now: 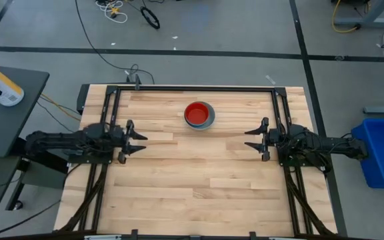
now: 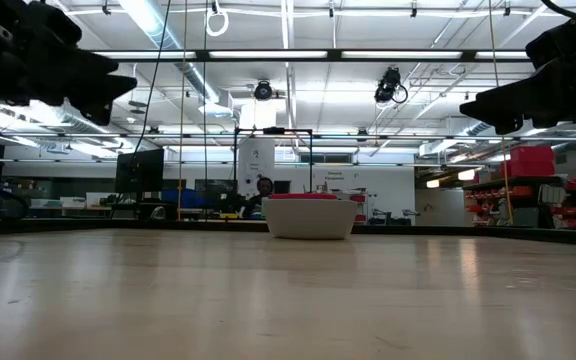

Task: Nest bowls inside each other
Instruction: Return to Home Position

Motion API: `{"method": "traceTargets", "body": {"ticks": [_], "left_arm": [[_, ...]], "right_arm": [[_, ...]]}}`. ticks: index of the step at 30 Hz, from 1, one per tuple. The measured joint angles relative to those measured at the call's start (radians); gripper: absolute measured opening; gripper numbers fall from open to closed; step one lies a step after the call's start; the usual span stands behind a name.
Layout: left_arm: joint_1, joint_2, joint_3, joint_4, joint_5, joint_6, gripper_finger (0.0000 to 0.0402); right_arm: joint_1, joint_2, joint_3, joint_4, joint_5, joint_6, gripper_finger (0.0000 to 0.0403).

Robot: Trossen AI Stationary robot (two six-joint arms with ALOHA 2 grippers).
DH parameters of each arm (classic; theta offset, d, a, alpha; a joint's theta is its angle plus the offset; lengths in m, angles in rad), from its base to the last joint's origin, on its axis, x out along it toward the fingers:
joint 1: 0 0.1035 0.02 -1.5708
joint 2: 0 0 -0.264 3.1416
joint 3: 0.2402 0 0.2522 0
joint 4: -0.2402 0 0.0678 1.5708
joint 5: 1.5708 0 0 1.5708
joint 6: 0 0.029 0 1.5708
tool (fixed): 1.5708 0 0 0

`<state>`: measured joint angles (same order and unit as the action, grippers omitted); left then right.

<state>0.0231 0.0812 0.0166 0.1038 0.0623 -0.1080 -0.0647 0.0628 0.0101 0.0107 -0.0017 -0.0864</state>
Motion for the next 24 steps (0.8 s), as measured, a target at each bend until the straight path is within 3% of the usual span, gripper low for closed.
{"method": "traceTargets", "body": {"ticks": [4, 24], "left_arm": [[0.000, -0.081, 0.000, -0.057, -0.013, 0.004, 0.0183], [0.000, -0.077, 0.006, -0.104, -0.054, 0.019, 0.0183]], "right_arm": [[0.000, 0.000, 0.000, 0.000, 0.000, 0.000, 0.0207], [0.000, 0.000, 0.000, 0.000, 0.000, -0.011, 0.0216]]}}
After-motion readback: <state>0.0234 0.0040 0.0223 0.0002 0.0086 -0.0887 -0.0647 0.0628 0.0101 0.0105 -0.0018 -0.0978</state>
